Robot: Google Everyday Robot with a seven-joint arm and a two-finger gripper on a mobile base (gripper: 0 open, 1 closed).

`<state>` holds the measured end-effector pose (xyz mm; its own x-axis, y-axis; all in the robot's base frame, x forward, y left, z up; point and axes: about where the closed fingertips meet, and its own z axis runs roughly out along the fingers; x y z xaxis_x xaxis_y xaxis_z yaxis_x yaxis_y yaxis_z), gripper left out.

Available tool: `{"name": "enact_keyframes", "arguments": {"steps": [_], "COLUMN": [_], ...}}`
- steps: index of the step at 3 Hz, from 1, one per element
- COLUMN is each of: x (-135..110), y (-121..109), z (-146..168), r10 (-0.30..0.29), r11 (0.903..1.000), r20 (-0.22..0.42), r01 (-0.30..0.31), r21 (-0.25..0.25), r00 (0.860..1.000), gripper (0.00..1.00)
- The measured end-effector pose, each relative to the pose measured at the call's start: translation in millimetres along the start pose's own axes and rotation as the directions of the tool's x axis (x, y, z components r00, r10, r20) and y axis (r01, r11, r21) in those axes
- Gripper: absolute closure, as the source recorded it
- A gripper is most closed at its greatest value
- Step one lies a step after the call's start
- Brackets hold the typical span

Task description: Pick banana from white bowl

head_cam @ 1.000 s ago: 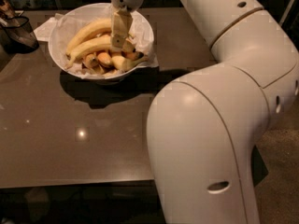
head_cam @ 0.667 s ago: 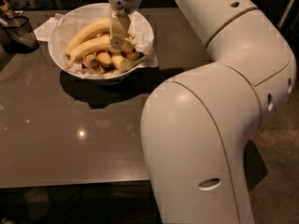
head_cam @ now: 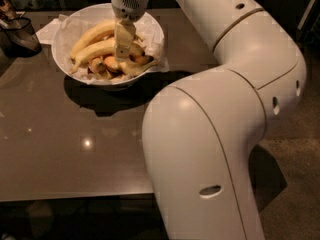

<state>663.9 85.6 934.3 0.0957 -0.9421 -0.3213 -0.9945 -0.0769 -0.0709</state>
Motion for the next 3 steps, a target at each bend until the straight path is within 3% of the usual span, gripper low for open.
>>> {"name": "enact_keyframes", "arguments": {"steps": [2, 3], "x": [1.3, 3.7], "y": [2.2, 4.4], "z": [18.3, 18.4], "r10": [0.008, 0.01], "r11": [0.999, 0.999], "r20": [-0.008, -0.018], "r01": [-0.009, -0.011], "r21": [-0.045, -0.043], "r00": [1.0, 1.0], "gripper": [0.28, 0.45]}}
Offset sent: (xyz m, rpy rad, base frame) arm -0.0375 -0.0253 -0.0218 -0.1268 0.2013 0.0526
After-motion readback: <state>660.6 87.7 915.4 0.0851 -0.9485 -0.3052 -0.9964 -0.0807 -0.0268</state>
